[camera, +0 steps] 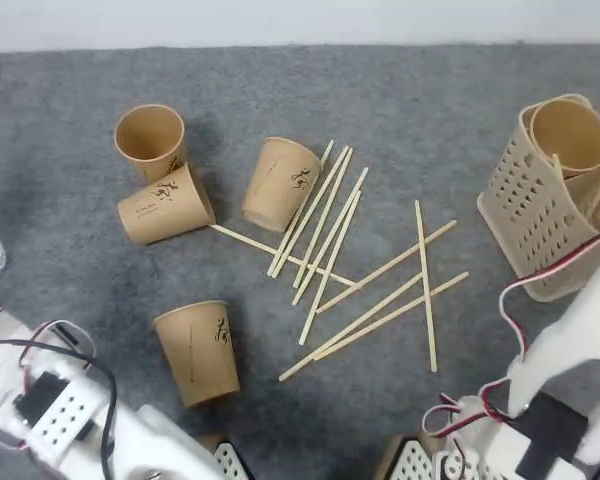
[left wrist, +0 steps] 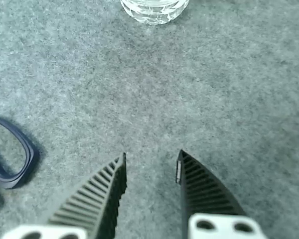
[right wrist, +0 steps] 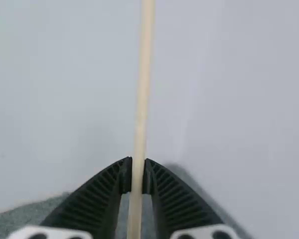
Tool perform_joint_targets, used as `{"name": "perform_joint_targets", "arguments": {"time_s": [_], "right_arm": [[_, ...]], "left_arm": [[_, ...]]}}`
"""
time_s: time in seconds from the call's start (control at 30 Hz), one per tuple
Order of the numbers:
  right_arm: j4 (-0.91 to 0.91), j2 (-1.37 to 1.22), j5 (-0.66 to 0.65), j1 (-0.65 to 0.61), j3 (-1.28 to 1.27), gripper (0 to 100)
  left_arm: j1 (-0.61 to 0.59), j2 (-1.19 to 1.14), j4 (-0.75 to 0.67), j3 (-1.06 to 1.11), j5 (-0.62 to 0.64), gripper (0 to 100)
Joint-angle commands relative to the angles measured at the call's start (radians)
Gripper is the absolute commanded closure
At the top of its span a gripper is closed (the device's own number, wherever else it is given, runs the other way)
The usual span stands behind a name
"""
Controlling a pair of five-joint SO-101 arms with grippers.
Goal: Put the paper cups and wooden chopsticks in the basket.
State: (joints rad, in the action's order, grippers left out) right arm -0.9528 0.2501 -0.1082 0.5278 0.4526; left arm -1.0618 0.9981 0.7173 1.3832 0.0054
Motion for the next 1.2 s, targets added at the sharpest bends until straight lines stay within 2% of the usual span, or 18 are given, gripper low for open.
{"name": "perform_joint_targets", "arguments": {"time_s": [0.0,0.53,0.93,1.0,1.1,1.17], "right_arm": [[0.018,0.022,0.028,0.016,-0.069,99.2],[0.401,0.334,0.023,0.015,-0.81,99.2],[0.549,0.684,-0.048,-0.036,-1.272,99.2],[0.544,0.723,-0.048,-0.033,-1.307,96.1],[0.541,0.753,-0.048,-0.033,-1.353,85.3],[0.539,0.763,-0.049,-0.033,-1.369,83.2]], "left_arm": [[0.009,0.018,-0.023,-0.008,0.014,83],[0.009,0.018,-0.049,0.002,0.014,83],[0.009,0.018,-0.049,0.004,0.014,83],[0.009,0.018,-0.049,0.004,0.014,83],[0.009,0.018,-0.049,0.004,0.014,83],[0.009,0.018,-0.049,0.004,0.014,83]]}}
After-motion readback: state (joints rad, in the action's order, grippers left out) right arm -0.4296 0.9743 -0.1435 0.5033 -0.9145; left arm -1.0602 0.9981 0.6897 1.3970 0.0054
